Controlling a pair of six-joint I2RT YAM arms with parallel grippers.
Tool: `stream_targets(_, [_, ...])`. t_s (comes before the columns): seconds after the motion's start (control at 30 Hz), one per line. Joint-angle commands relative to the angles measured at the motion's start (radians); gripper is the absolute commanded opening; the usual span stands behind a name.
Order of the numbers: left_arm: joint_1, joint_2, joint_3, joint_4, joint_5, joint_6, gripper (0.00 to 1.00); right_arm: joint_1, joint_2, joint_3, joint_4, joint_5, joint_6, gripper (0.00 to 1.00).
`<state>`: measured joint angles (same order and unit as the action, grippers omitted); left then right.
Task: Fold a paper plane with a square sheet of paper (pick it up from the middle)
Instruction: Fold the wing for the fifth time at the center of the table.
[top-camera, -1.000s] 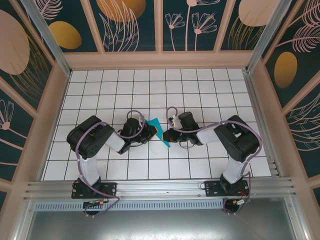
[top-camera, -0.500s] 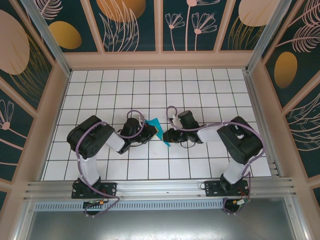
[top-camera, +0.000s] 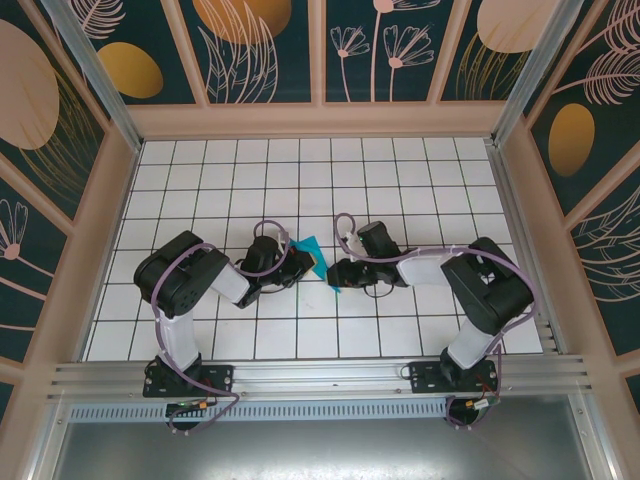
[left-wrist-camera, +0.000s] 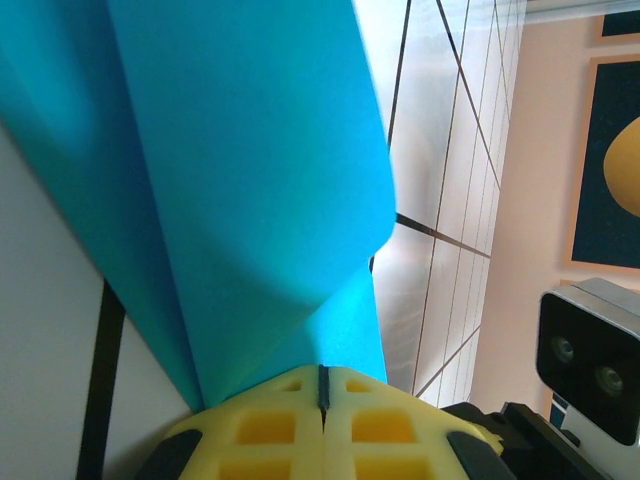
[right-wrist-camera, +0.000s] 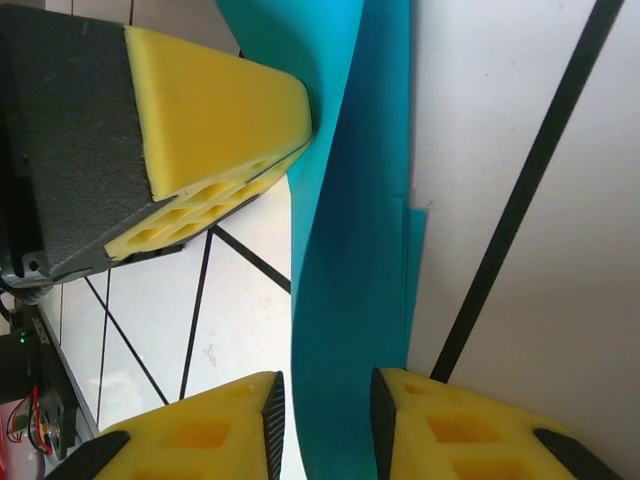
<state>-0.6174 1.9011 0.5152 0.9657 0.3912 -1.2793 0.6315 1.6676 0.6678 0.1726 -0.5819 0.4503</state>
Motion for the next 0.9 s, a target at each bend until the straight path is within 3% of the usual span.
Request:
stream_targets(0.0, [-0.003,0.025,-0.017,-0.039,-0.006,0.02,0.06,-0.003,-0.054,0.025,-0.041,0.048,-0.018,0.33])
stream_targets(0.27, [-0.002,0.028,-0.017,-0.036,-0.005,0.021,0.06,0.008,-0.054,0.051,-0.078,0.079,-0.042,0.34])
stream_targets(0.87, [-0.002,0.031,-0.018,-0.041,-0.011,0.013,0.06,0.051,0.026,0.06,-0.103,0.115,-0.074,0.21])
